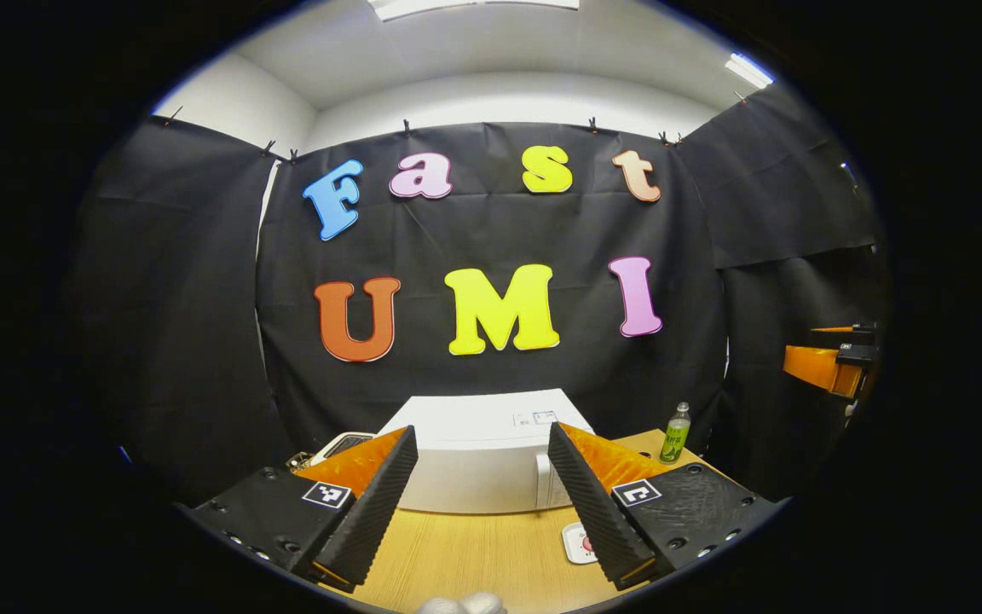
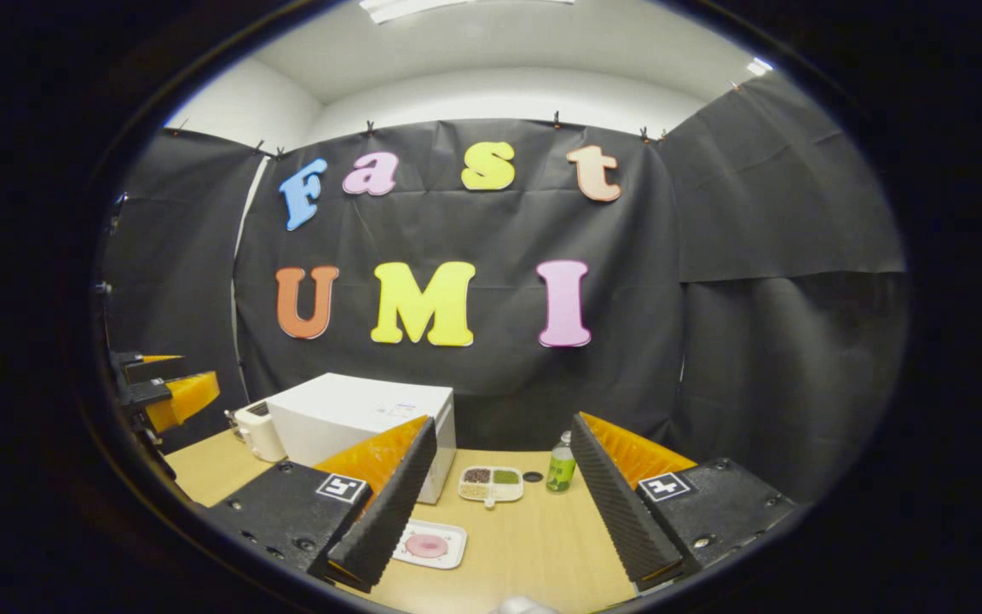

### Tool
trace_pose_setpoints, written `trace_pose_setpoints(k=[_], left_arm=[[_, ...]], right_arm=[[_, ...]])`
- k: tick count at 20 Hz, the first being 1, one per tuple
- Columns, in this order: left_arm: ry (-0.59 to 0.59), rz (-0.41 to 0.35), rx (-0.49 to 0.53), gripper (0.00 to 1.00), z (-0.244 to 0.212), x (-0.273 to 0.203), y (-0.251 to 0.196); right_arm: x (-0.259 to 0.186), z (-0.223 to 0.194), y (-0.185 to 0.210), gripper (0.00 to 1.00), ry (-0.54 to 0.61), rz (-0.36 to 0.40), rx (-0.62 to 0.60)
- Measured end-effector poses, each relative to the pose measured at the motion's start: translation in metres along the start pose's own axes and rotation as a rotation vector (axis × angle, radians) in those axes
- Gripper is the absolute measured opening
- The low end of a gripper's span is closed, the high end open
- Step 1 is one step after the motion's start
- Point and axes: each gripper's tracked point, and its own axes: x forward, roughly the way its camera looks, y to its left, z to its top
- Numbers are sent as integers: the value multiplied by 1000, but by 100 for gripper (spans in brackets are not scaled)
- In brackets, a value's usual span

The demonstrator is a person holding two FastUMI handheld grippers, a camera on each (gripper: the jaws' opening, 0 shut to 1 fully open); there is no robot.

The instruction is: Open the microwave oven with the left hand, put the food in, and close the microwave oven.

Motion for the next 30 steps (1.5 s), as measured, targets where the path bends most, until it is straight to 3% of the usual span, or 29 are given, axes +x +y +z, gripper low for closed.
trace_pose_setpoints(k=[1, 2, 5, 6, 7, 8, 9, 10, 14, 18, 19, 20, 21, 22, 23, 24, 25, 26, 27, 28, 29, 30], left_arm=[[0, 1, -2, 95, -2, 3, 0], [1, 1, -1, 95, -4, 4, -1], [-17, -12, -4, 95, -14, 15, -8], [-20, -19, -3, 95, -22, 19, -12], [-16, -29, -7, 95, -32, 26, -17], [-12, -44, -12, 95, -42, 34, -24], [-6, -59, -20, 95, -53, 43, -31], [14, -71, -31, 95, -66, 52, -39], [51, -112, -22, 95, -119, 101, -68], [135, -106, -57, 95, -181, 156, -84], [149, -96, -61, 95, -193, 173, -86], [158, -83, -59, 95, -203, 188, -86], [165, -76, -57, 87, -210, 201, -87], [164, -70, -48, 95, -217, 212, -89], [169, -70, -38, 83, -222, 222, -91], [166, -66, -29, 89, -226, 229, -92], [158, -71, -26, 75, -227, 235, -94], [158, -79, -29, 77, -230, 239, -98], [162, -81, -32, 75, -232, 241, -100], [162, -90, -40, 69, -234, 246, -103], [164, -96, -41, 64, -236, 246, -105], [167, -98, -39, 51, -237, 248, -106]], right_arm=[[1, -1, 0, 92, 3, 1, 1], [2, -1, 0, 100, 5, 3, 1], [6, -1, -2, 100, 13, 4, 2], [7, -2, -3, 92, 23, 8, 14], [9, -3, -1, 100, 30, 19, 29], [11, -4, -2, 92, 44, 17, 30], [13, -6, -10, 92, 52, 6, 24], [13, -4, -16, 100, 55, -6, 17], [13, -1, -36, 100, 74, -58, -41], [7, -1, -54, 100, 106, -118, -80], [5, -1, -57, 92, 111, -131, -85], [2, -2, -60, 100, 115, -143, -90], [0, -4, -62, 92, 122, -155, -96], [-2, -6, -63, 100, 130, -165, -102], [-3, -9, -66, 100, 139, -175, -109], [-5, -11, -67, 93, 148, -182, -111], [-6, -12, -68, 93, 154, -187, -112], [-7, -12, -70, 100, 157, -196, -112], [-8, -13, -73, 100, 159, -206, -111], [-9, -13, -74, 94, 162, -211, -107], [-9, -15, -74, 100, 164, -215, -104], [-9, -16, -74, 100, 170, -217, -105]])
